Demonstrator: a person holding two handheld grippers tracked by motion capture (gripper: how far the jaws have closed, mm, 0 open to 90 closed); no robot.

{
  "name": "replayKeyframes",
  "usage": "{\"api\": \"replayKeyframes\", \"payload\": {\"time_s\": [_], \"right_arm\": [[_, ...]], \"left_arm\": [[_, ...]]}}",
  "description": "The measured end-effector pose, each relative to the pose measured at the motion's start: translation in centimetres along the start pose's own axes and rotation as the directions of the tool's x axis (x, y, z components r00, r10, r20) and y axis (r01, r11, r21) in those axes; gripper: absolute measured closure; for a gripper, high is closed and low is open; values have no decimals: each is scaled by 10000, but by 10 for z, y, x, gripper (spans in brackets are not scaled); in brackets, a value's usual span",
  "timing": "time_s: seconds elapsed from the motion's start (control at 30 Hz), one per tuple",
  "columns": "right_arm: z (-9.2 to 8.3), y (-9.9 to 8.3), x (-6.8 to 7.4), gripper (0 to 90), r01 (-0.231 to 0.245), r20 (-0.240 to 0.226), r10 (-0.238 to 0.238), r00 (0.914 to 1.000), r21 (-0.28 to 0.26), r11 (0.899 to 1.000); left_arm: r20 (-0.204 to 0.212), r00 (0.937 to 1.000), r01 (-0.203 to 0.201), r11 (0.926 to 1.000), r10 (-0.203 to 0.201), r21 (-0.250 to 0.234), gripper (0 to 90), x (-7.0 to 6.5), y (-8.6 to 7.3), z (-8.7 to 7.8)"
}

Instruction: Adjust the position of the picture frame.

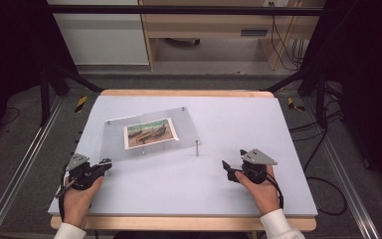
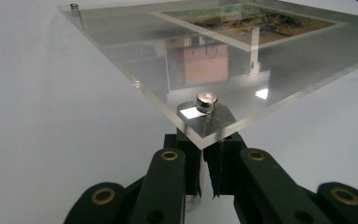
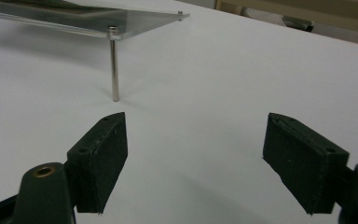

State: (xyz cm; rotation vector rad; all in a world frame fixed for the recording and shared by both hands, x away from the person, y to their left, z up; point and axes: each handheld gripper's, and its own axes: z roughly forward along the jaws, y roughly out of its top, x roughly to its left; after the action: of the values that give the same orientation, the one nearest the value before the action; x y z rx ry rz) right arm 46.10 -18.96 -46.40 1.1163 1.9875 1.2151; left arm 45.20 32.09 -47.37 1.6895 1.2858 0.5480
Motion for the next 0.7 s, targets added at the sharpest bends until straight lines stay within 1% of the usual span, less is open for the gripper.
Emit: {"api": "replayKeyframes", "payload": {"time_s": [0.03, 0.07, 0.1, 0.13, 0.17, 0.2, 0.27, 0.3, 0.33, 0.37, 0.4, 0.43, 0.47, 0.5, 0.53, 0.63, 0.67, 0.7], "right_arm": [[2, 5, 4, 227, 124, -50, -124, 9999, 48, 9999], [2, 5, 4, 227, 124, -50, -124, 9999, 48, 9999], [5, 10, 8, 235, 121, -207, -118, 9997, 150, 9998], [5, 10, 8, 235, 121, -207, -118, 9997, 150, 9998], [8, 13, 10, 242, 169, -305, -163, 9994, 192, 9997], [12, 17, 12, 259, 200, -508, -185, 9985, 296, 9994], [17, 20, 17, 279, 219, -619, -194, 9979, 397, 9990], [24, 23, 22, 310, 332, -803, -292, 9963, 488, 9983], [24, 23, 22, 310, 332, -803, -292, 9963, 488, 9983], [32, 27, 29, 357, 429, -953, -371, 9948, 590, 9973], [32, 27, 29, 357, 429, -953, -371, 9948, 590, 9973], [41, 31, 34, 407, 392, -1041, -324, 9940, 637, 9972], [44, 33, 36, 422, 342, -1088, -271, 9937, 634, 9974], [50, 37, 38, 445, 290, -1166, -219, 9929, 593, 9978], [50, 37, 38, 445, 290, -1166, -219, 9929, 593, 9978], [64, 43, 43, 496, 317, -1294, -246, 9913, 531, 9981], [69, 44, 44, 518, 228, -1381, -151, 9903, 545, 9983], [78, 45, 46, 540, 75, -1447, 8, 9895, 569, 9984]], "left_arm": [[10, 10000, 43, 10000, -43, 19, 835, 1, 0, 0], [14, 10000, 56, 10000, -56, 47, 835, 1, 1, 0], [17, 9999, 99, 9999, -100, 30, 836, 2, 1, 0], [17, 9999, 99, 9999, -100, 30, 836, 2, 1, 0], [49, 9998, 179, 9998, -179, 44, 836, 3, 2, 0], [64, 9998, 176, 9998, -176, 44, 835, 4, 2, 0], [120, 9996, 259, 9997, -260, 33, 835, 4, 3, -1], [190, 9993, 326, 9995, -325, -17, 836, 4, 4, -1], [190, 9993, 326, 9995, -325, -17, 836, 4, 4, -1], [273, 9988, 414, 9991, -412, -76, 836, 5, 5, -2], [273, 9988, 414, 9991, -412, -76, 836, 5, 5, -2], [341, 9983, 473, 9988, -470, -87, 835, 5, 6, -2], [341, 9983, 473, 9988, -470, -87, 835, 5, 6, -2], [465, 9978, 482, 9988, -476, -115, 836, 6, 6, -3], [465, 9978, 482, 9988, -476, -115, 835, 6, 6, -3], [587, 9962, 664, 9975, -650, -232, 836, 7, 10, -4], [626, 9956, 710, 9971, -691, -288, 836, 7, 11, -5], [641, 9954, 737, 9968, -716, -309, 836, 7, 11, -5]]}}
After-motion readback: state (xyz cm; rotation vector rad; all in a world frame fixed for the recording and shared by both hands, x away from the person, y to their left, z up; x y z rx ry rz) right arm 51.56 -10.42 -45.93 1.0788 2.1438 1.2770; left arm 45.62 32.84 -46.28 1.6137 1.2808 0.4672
